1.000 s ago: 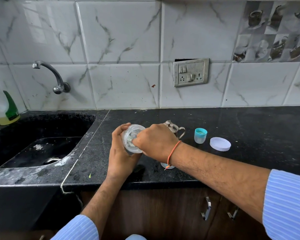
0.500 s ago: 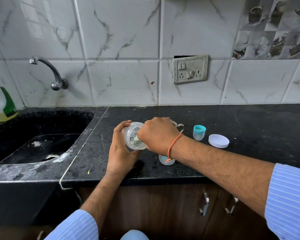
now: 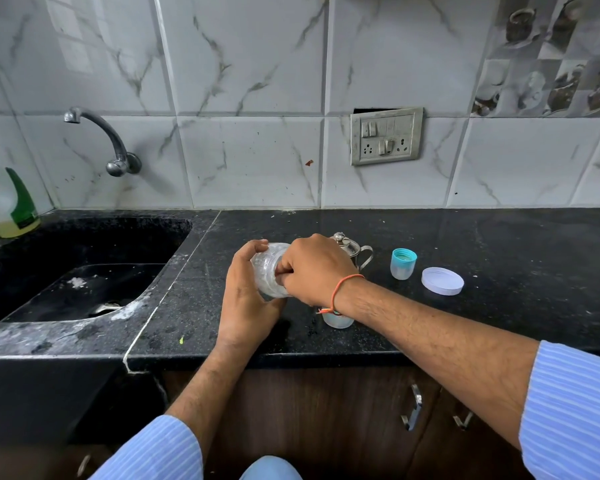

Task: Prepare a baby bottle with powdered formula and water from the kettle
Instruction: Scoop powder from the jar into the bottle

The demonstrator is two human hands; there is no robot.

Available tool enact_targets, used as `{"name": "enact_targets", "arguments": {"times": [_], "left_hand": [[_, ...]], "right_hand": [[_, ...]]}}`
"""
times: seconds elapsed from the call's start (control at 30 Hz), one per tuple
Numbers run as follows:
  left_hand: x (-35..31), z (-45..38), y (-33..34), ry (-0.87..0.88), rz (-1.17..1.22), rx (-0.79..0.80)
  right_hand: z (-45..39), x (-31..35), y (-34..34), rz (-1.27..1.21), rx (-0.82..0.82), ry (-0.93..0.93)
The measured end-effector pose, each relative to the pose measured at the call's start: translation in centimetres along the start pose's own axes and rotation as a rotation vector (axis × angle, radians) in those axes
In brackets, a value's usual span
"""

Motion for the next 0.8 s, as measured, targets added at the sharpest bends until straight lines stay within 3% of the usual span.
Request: {"name": "enact_targets", "arguments": {"times": [0.47,0.63,0.8], "left_hand": [[0.1,0.0,-0.1,0.054,-0.004,-0.03],[0.3,-0.1,0.0,0.048,0.033,-0.031],[-0.1,0.0,0.1,0.083,0.044,-0.013]], "right_hand": [[0.2,-1.2,-0.4,-0.315,0.05,0.009],[0.6,-0.4,-1.2,0.044,-0.163,-0.03],[0.8,1.1,0.1,0.467,-0.115,-0.187]]}}
Point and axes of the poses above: each hand's wrist, its own z-axis away from the middle knuckle, its own y-axis out of the palm, x = y × z, the point moved 6 cm from there along -z, towards the middle knuckle, and after that the axes turned 14 degrees about x, right-handed, at the moved point
